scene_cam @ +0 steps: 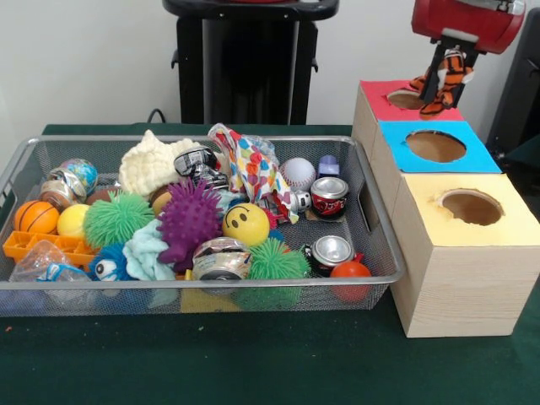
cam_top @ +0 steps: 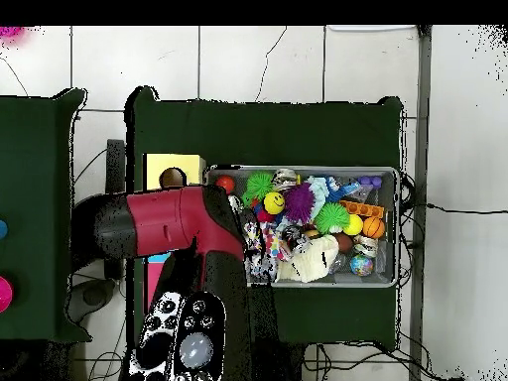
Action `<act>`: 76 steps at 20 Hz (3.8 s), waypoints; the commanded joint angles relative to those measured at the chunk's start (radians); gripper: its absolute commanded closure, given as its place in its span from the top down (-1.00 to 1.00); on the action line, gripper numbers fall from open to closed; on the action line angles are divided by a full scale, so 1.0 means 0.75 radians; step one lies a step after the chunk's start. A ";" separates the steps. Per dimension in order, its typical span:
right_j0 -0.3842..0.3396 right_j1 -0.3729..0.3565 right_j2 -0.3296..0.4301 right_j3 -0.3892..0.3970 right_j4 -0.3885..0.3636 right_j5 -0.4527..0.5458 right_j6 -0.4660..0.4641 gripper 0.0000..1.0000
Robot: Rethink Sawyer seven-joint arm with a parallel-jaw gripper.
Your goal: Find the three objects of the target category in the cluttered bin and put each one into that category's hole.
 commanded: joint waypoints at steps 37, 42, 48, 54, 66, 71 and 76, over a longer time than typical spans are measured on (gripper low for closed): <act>0.044 -0.050 -0.077 0.499 0.024 -0.495 0.197 -1.00; 0.057 0.024 -0.104 0.498 0.011 -0.585 0.220 -1.00; 0.064 0.097 -0.127 0.519 0.000 -0.714 0.216 -1.00; 0.079 0.095 -0.136 0.547 0.020 -0.755 0.209 -1.00; 0.172 -0.003 -0.194 0.574 0.062 -0.644 0.197 -1.00; 0.204 -0.029 -0.212 0.599 0.060 -0.646 0.200 -1.00; 0.289 -0.049 -0.253 0.609 0.091 -0.620 0.250 -1.00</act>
